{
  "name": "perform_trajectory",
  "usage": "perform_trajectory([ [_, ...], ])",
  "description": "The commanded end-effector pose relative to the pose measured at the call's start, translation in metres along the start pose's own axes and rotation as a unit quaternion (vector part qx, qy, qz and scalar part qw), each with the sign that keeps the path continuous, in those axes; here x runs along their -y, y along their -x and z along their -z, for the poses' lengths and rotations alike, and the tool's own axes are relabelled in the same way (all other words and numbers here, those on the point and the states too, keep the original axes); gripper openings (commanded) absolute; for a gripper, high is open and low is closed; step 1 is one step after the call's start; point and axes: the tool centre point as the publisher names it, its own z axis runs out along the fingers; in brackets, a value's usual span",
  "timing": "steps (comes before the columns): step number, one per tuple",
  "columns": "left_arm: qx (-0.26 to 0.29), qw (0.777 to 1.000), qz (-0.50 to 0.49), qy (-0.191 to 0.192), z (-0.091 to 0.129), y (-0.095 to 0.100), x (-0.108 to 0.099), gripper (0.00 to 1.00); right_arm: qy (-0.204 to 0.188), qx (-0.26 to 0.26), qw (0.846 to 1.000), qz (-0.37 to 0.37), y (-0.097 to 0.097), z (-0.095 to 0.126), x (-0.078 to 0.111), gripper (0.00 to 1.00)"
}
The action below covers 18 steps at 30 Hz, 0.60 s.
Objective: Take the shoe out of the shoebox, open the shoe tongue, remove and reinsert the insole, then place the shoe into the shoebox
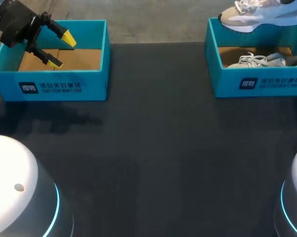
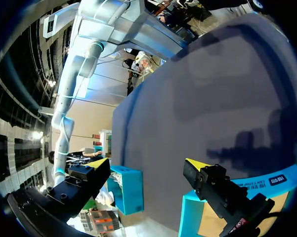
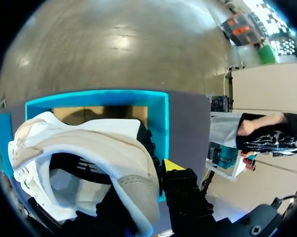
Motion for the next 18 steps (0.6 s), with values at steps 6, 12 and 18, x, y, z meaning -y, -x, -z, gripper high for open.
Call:
perform_trajectory([
  [6,-0.002,1.000,0.000,-0.001,0.001,0.000,0.000,1.00,0.010,-0.012,1.000,-0.026,0.005,-0.020,0.010,0.00],
  [12,-0.002,1.000,0.000,-0.001,0.001,0.000,0.000,1.00,0.001,-0.011,1.000,-0.026,0.003,-0.034,0.015,0.00],
  [18,-0.002,1.000,0.000,-0.001,0.001,0.000,0.000,1.00,-0.007,-0.003,1.000,-0.024,0.003,-0.048,0.022,0.00],
])
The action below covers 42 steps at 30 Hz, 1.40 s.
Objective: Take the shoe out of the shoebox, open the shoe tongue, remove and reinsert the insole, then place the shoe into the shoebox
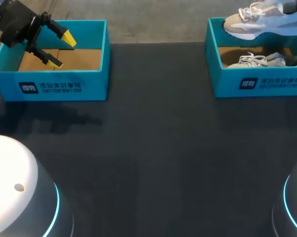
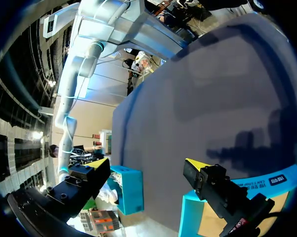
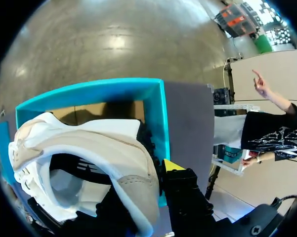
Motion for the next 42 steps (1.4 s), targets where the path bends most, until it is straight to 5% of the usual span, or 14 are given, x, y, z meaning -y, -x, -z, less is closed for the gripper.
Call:
perform_trajectory([
  [1,-0.002,1.000,0.000,0.000,0.001,0.000,0.000,1.00,0.002,0.004,1.000,0.000,-0.001,-0.011,0.009,0.00],
  [14,-0.002,1.000,0.000,0.000,0.001,0.000,0.000,1.00,-0.022,0.006,1.000,0.013,-0.007,-0.035,0.026,0.00],
  [42,-0.002,1.000,0.000,0.000,0.001,0.000,0.000,1.00,-0.043,0.008,0.999,0.016,-0.012,-0.053,0.035,0.00],
])
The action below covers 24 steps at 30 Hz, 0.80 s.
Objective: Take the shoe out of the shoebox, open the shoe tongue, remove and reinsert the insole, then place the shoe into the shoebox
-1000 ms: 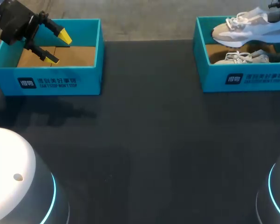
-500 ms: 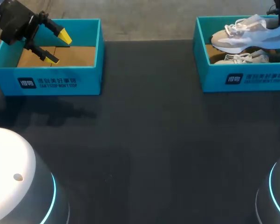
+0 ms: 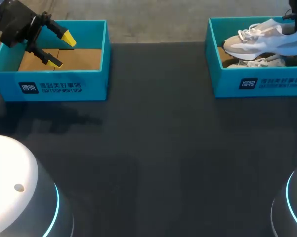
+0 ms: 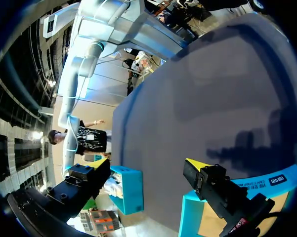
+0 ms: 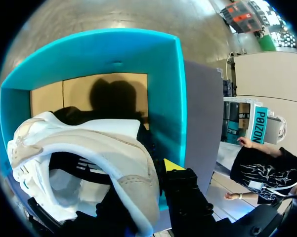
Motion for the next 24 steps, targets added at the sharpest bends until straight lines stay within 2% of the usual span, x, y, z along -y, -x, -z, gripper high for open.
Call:
perform_trajectory([
  [1,-0.002,1.000,0.000,0.000,0.001,0.000,0.000,1.00,0.003,0.001,1.000,-0.002,0.003,0.003,-0.003,0.00],
  [24,-0.002,1.000,0.000,0.000,0.001,0.000,0.000,1.00,0.055,0.010,0.998,-0.027,0.027,0.042,-0.020,0.00],
])
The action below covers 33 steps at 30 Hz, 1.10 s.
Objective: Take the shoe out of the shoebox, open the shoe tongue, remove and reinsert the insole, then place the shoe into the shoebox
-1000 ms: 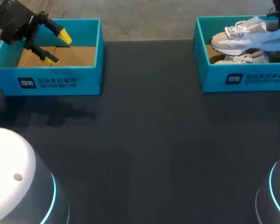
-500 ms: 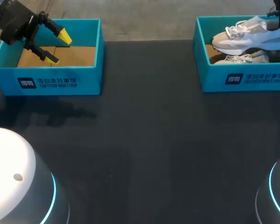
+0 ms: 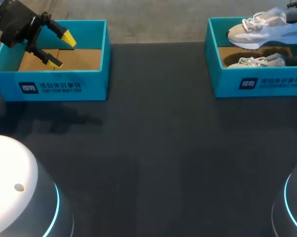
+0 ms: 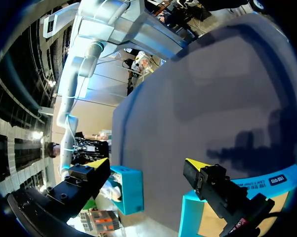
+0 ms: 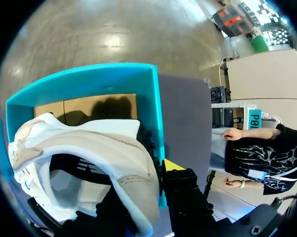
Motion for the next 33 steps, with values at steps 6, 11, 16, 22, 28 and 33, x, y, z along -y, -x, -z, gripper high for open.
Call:
perform_trajectory([
  [6,-0.002,1.000,0.000,0.000,0.001,0.000,0.000,1.00,0.023,-0.003,1.000,-0.010,0.002,0.008,-0.010,0.00],
  [11,-0.002,1.000,0.000,0.000,0.001,0.000,0.000,1.00,0.032,-0.006,0.999,-0.014,-0.004,0.004,-0.017,0.00],
  [16,-0.002,1.000,0.000,0.000,0.001,0.000,0.000,1.00,0.042,-0.005,0.999,-0.013,-0.010,-0.005,-0.021,0.00],
  [22,-0.002,1.000,0.000,0.000,0.001,0.000,0.000,1.00,0.058,-0.012,0.998,-0.026,-0.013,-0.020,-0.024,0.00],
  [28,-0.002,1.000,0.000,0.000,0.001,0.000,0.000,1.00,0.056,-0.012,0.998,-0.027,-0.019,-0.031,-0.030,0.00],
  [33,-0.002,1.000,0.000,0.000,0.001,0.000,0.000,1.00,0.054,-0.012,0.998,-0.024,-0.024,-0.040,-0.035,0.00],
])
